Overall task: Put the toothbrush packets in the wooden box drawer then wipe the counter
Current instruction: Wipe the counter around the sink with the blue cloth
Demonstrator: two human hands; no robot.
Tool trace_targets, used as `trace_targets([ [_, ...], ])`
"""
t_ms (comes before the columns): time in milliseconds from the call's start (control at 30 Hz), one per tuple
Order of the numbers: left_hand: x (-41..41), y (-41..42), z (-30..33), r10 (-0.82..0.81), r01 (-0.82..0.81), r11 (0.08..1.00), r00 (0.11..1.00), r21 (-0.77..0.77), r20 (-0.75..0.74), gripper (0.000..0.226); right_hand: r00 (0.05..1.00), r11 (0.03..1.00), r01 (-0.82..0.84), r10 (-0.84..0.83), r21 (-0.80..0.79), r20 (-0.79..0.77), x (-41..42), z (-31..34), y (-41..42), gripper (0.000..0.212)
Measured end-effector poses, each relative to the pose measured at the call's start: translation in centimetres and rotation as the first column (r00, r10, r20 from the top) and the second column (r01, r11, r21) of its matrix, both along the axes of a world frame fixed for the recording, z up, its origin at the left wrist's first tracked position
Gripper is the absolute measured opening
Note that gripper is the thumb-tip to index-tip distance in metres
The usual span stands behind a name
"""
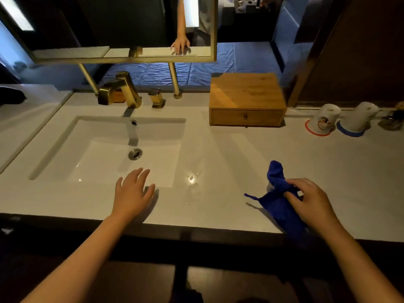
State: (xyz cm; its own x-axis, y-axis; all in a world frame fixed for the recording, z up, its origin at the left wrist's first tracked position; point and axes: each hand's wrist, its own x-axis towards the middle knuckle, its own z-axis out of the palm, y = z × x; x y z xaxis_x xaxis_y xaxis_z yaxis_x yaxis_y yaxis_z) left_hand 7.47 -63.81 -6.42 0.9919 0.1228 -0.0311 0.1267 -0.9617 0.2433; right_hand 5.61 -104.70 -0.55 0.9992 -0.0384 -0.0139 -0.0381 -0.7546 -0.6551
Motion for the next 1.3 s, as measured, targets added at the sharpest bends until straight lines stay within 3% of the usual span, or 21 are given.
trace_targets([
  [200,0.3,5.0,-1.9,0.003,-0.002,1.000,0.995,0.013,-0.095,0.058,0.997,0.997,-0.028,0.022,-0.077,-0.078,-1.2,-3.9,7.9,0.029],
  [333,0.4,5.2,-2.8,0.012,-0.012,1.000,0.998,0.000,-0.056,0.062,0.979,0.910,-0.131,0.056,-0.394,-0.198,-1.4,-7.8,9.7,0.072],
  [500,0.5,5.4,-3.1,0.003,-0.002,1.000,0.999,0.016,-0.051,0.062,0.987,0.868,-0.025,-0.057,-0.496,-0.149,-1.4,-7.9,12.3,0.098],
  [667,0.4,5.5,-3.1,-0.004,0.004,1.000,0.999,0.013,-0.044,0.064,0.972,0.870,0.002,-0.117,-0.494,-0.202,-1.8,-7.6,16.3,0.088],
  [1000,0.6,5.6,-3.4,-0.007,0.008,1.000,0.999,0.007,-0.048,0.067,0.970,0.833,0.126,-0.216,-0.539,-0.108,0.0,-9.0,17.1,0.095],
  [1100,0.7,5.5,-3.5,-0.002,0.003,1.000,0.999,0.019,-0.046,0.068,0.983,0.853,0.092,-0.160,-0.514,-0.091,0.9,-9.2,20.0,0.092],
  [1300,0.7,5.5,-3.5,0.006,-0.005,1.000,0.999,0.017,-0.044,0.068,1.000,0.901,0.005,0.007,-0.434,0.026,5.7,-9.7,27.2,0.062],
])
